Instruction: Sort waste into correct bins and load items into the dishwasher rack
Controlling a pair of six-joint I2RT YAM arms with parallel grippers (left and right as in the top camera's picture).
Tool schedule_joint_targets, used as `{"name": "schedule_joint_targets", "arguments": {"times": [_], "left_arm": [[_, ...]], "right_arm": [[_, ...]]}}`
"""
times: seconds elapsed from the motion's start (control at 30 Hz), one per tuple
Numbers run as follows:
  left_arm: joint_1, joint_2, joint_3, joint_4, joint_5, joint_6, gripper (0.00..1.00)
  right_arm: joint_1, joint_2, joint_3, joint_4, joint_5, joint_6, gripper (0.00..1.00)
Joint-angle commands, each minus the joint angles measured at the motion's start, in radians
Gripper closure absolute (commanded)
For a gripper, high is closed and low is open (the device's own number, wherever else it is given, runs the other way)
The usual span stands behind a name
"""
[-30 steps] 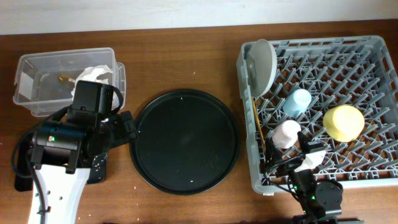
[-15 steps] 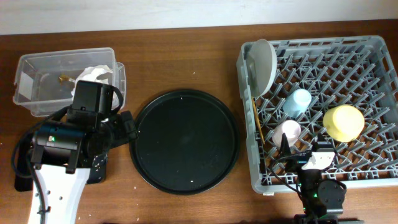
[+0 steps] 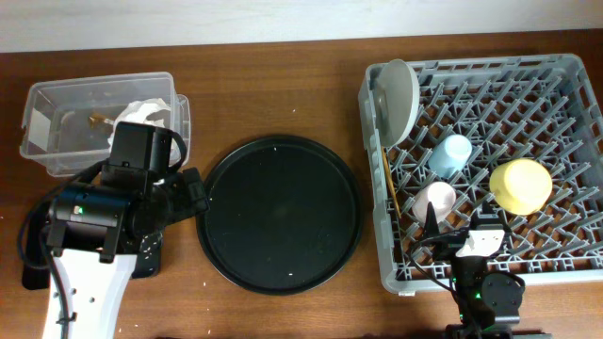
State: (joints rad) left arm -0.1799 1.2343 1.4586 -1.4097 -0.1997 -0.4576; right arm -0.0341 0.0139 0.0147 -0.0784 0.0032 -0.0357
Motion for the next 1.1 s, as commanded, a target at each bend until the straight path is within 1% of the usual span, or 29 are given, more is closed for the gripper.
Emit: {"name": "schedule_joint_targets", "arguments": {"times": [0.0, 0.8, 0.93, 1.0, 1.07], "left_arm": [[0.006, -0.006, 0.006, 0.002, -0.014, -0.002, 0.01], [0.006, -0.001, 0.006, 0.002, -0.015, -0.001, 0.01], [0.006, -0.02, 0.006, -0.031, -0.029, 0.003, 0.01], [0.006, -0.066, -0.023, 0.035, -0.033, 0.018, 0.01], [0.006, -0.118, -0.084, 0.119, -0.032, 0.065, 0.01]], "right_arm": [[-0.005, -0.011, -0.009, -0.003, 0.006, -0.012, 0.01], [-0.006, -0.011, -0.009, -0.002, 0.006, -0.012, 0.01], [-0.006, -0.011, -0.009, -0.003, 0.006, -0.012, 0.01], [-0.006, -0.011, -0.009, -0.003, 0.006, -0.012, 0.01], [-0.006, -0.011, -0.009, -0.003, 0.006, -0.012, 0.01]]}}
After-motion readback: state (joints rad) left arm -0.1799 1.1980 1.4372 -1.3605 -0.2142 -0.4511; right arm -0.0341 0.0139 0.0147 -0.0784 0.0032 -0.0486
